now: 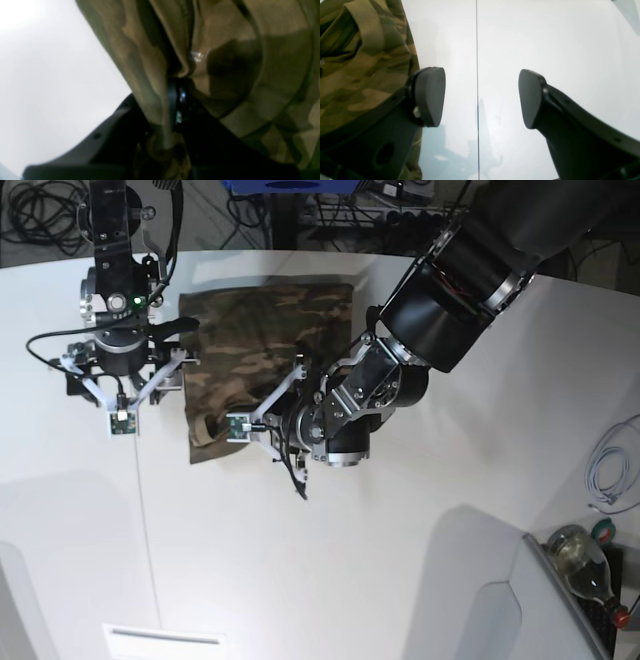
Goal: Layout the t-shirt on the table in an organized manner, then fold the t-shirt properly
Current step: 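Smooth the folded shirt's collar end with the left gripper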
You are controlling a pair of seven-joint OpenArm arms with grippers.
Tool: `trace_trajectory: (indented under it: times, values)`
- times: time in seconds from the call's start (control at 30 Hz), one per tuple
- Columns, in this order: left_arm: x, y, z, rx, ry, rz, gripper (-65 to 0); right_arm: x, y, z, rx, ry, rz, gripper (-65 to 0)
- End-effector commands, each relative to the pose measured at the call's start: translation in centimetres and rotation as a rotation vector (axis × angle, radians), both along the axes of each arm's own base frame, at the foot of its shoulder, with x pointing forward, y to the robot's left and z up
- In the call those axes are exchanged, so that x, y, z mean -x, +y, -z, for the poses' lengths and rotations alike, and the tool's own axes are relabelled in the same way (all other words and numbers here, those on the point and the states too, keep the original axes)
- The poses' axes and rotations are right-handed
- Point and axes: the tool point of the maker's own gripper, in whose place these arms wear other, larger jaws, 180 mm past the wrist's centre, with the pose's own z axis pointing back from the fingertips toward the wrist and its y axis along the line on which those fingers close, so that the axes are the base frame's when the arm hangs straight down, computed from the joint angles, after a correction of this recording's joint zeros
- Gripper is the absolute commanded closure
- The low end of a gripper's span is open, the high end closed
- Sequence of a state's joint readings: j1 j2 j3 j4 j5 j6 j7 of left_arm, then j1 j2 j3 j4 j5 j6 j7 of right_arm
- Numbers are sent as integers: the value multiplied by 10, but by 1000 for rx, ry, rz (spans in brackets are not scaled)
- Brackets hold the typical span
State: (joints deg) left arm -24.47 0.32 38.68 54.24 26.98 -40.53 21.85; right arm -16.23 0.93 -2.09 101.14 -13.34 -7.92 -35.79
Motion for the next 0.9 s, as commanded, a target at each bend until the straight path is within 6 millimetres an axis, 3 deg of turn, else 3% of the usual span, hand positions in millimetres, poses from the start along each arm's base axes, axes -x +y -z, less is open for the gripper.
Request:
trace_trajectory:
  times: [0.0, 0.23, 0.43, 0.57, 0.7, 0.87]
  values:
    - [-19, -10, -19, 31, -52, 1, 0, -8, -2, -10, 12, -44, -2, -432]
    - [-30, -11, -30, 35, -83, 2, 0, -9, -2, -12, 11, -49, -2, -432]
    - [-35, -12, -36, 36, -99, 7, -321, -8, -2, -11, 11, -46, -2, -432]
    - [-39, -13, -39, 42, -106, 5, -472, -8, -2, -11, 11, -46, -3, -432]
    - [-51, -18, -60, 77, -156, 6, -504, -9, -2, -12, 11, -49, -3, -432]
    - [-73, -6, -104, 82, -273, -57, -504, -10, 1, -23, 6, -81, -8, -431]
